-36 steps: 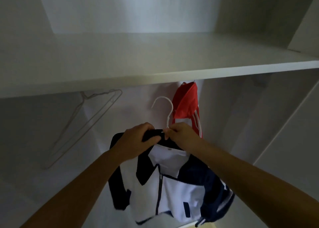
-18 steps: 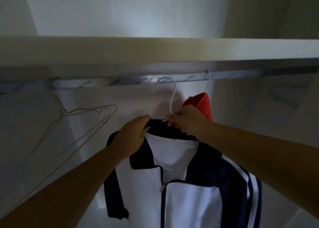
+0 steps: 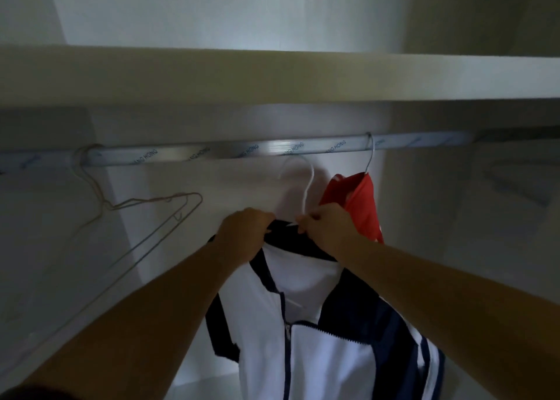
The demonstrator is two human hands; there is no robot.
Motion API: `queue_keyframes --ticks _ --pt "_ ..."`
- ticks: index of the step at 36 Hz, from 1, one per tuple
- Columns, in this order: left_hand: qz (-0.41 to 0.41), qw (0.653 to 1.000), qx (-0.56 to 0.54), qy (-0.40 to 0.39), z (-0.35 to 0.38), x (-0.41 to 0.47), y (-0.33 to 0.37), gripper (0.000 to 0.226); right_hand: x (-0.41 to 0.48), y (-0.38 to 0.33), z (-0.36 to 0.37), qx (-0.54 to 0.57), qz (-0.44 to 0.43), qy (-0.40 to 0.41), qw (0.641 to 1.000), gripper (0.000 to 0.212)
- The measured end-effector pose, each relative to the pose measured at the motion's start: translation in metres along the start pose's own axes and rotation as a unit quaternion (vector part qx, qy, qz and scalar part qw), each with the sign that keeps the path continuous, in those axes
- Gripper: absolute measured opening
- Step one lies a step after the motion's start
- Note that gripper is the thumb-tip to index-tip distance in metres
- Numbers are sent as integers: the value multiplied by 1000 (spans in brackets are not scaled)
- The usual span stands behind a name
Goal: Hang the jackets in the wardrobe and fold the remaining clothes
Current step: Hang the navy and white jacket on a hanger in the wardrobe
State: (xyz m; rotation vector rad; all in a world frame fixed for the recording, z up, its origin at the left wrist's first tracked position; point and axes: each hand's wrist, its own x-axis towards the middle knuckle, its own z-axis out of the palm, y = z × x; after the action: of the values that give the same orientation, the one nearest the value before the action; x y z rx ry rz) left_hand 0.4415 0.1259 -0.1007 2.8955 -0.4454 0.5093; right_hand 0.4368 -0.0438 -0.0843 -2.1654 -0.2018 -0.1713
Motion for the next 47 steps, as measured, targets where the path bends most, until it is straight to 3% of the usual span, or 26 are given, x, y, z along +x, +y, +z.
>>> queue_keyframes --ticks 7,9,14,18,21,23,24,26,28,29,35,39,47 --pt "46 988 -15 144 -25 17 -1 15 20 -22 -29 -23 -82 78 993 32" --pt "23 991 -13 133 -36 30 1 16 32 -33 -36 -5 -61 78 995 36" --pt "-39 999 24 21 -25 42 9 18 43 -28 -22 -11 16 39 999 32" --pt "-35 998 46 13 6 36 9 18 25 -8 -12 -20 -30 7 999 35" --pt "-36 999 26 31 12 39 8 19 19 3 -38 -110 -120 184 969 25" --pt "-40 999 15 30 14 39 11 19 18 18 -57 -134 -95 283 945 21" --pt "-37 999 8 33 16 39 13 18 18 26 -63 -124 -50 274 952 32" --pt "-29 998 -16 48 20 39 17 8 19 41 -68 -97 44 161 981 44" --pt "-26 996 -50 67 22 40 23 17 21 55 -69 -170 95 56 979 36" --pt "-25 995 -60 72 22 40 25 22 23 63 -72 -218 104 47 969 31" --pt "-22 996 -66 57 22 47 37 25 39 113 -135 -294 161 127 934 31" --pt "-31 995 -76 58 26 53 50 28 48 136 -164 -346 147 118 919 30" --pt "-13 995 -75 65 41 79 87 29 43 137 -176 -321 118 96 935 33"
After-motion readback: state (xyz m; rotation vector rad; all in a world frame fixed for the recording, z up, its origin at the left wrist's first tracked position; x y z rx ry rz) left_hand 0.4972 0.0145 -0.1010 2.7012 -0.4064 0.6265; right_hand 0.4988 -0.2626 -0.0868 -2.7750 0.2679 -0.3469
